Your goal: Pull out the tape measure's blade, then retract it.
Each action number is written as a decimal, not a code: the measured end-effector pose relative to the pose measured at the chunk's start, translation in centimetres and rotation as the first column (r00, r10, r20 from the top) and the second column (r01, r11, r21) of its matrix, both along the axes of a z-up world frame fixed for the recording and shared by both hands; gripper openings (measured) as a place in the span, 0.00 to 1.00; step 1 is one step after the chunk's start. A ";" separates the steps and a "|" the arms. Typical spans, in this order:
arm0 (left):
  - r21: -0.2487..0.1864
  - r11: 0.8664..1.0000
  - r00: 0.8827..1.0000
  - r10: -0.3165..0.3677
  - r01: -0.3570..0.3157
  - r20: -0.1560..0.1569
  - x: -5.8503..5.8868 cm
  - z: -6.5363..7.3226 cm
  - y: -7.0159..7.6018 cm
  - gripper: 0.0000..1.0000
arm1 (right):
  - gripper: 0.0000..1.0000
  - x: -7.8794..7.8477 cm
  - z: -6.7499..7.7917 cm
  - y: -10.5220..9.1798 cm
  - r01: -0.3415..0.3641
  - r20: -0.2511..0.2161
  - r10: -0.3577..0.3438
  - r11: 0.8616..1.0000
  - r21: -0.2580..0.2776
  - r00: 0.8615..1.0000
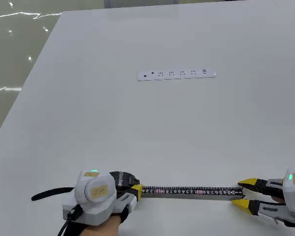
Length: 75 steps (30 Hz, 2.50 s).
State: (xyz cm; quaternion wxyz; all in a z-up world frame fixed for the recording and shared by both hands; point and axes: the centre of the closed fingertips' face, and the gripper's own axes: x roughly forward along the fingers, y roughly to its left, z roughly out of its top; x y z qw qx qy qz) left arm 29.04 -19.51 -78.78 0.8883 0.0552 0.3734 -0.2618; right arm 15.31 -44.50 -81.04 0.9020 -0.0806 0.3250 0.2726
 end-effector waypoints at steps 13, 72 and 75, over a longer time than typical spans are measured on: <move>0.000 1.000 1.000 -0.001 0.001 -0.004 0.0 0.0 0.0 0.59 | 0.18 0.0 -0.2 -0.2 -0.063 0.004 0.063 0.998 -0.026 0.998; -0.039 0.999 0.998 0.013 -0.015 -0.058 0.1 0.0 0.3 0.57 | 0.12 3.1 1.9 5.7 -0.124 0.072 0.115 0.982 0.143 0.991; -0.043 0.999 0.998 0.014 -0.016 -0.061 0.1 0.0 0.3 0.57 | 0.12 3.5 1.9 6.4 -0.130 0.074 0.120 0.980 0.154 0.990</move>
